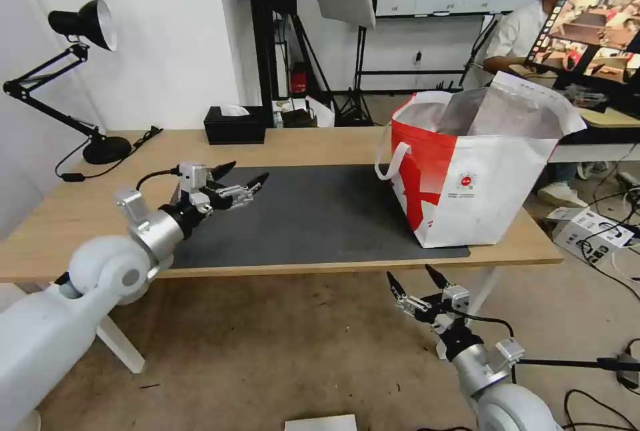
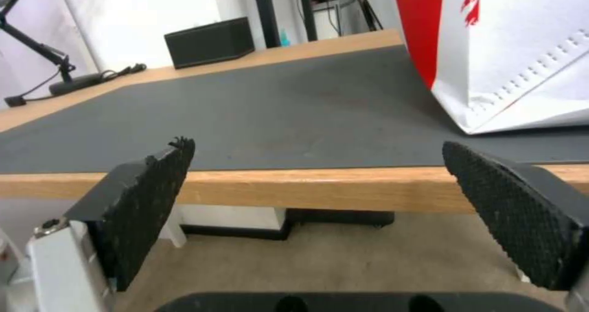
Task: Pick up the trash from the table and place it into the takeout bag.
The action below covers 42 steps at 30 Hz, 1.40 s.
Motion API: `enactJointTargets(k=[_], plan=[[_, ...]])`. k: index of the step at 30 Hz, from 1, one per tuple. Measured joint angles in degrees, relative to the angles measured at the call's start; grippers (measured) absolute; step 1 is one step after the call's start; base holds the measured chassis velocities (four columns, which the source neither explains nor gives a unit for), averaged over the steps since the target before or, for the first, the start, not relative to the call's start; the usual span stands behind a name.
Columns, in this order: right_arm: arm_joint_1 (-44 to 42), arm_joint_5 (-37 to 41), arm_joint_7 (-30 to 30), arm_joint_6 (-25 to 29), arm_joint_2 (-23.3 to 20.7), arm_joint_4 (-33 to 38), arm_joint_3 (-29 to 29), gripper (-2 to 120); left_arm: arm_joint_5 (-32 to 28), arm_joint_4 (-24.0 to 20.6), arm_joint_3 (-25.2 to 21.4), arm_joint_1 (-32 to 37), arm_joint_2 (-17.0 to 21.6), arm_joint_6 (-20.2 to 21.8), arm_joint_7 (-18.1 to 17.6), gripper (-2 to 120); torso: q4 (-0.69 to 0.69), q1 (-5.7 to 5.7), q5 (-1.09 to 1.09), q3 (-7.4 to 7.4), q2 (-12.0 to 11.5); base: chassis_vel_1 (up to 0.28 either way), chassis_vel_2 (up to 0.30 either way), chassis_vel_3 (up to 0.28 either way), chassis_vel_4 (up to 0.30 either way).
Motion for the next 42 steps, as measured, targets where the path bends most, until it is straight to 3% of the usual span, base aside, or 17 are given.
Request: enactJointTargets(k=[5,6,9,14,21,30,37,42], plan=[[0.00,0.00,0.00,0.00,0.00,0.00,0.00,100,2.91,-0.84,-8.41,8.27,-2.22,-3.31,6.01,100,0.03,-0.01,0.00,-0.01,0.01,0.000,0.000,0.000,0.000],[0.00,0.00,0.00,0.00,0.00,0.00,0.00,100,2.91,-0.84,-8.41,8.27,-2.22,-3.31,6.01,100,0.03,-0.01,0.00,-0.01,0.01,0.000,0.000,0.000,0.000],[0.00,0.00,0.00,0.00,0.00,0.00,0.00,100,4.87,-1.26,-13.92,15.37,-5.28,-4.72,9.46,100,0.02,-0.01,0.00,0.00,0.00,0.000,0.000,0.000,0.000],[0.00,0.00,0.00,0.00,0.00,0.00,0.00,100,6.92,-1.39,-17.29,21.08,-8.46,-5.91,11.98,100,0.03,-0.01,0.00,0.00,0.00,0.000,0.000,0.000,0.000],[0.00,0.00,0.00,0.00,0.00,0.00,0.00,100,13.02,-0.63,-24.59,30.52,-15.72,-10.19,17.14,100,0.02,-0.01,-0.01,0.00,0.00,0.000,0.000,0.000,0.000],[0.00,0.00,0.00,0.00,0.00,0.00,0.00,100,15.77,-0.02,-29.50,35.27,-20.77,-14.45,16.96,100,0.03,-0.01,0.00,0.00,0.00,0.000,0.000,0.000,0.000],[0.00,0.00,0.00,0.00,0.00,0.00,0.00,100,19.75,-0.61,-31.31,38.66,-25.16,-17.30,10.66,100,0.02,-0.01,0.01,0.00,0.00,0.000,0.000,0.000,0.000],[0.00,0.00,0.00,0.00,0.00,0.00,0.00,100,20.80,-1.02,-31.30,40.51,-27.54,-18.43,8.46,100,0.02,-0.01,0.01,0.00,0.00,0.000,0.000,0.000,0.000]])
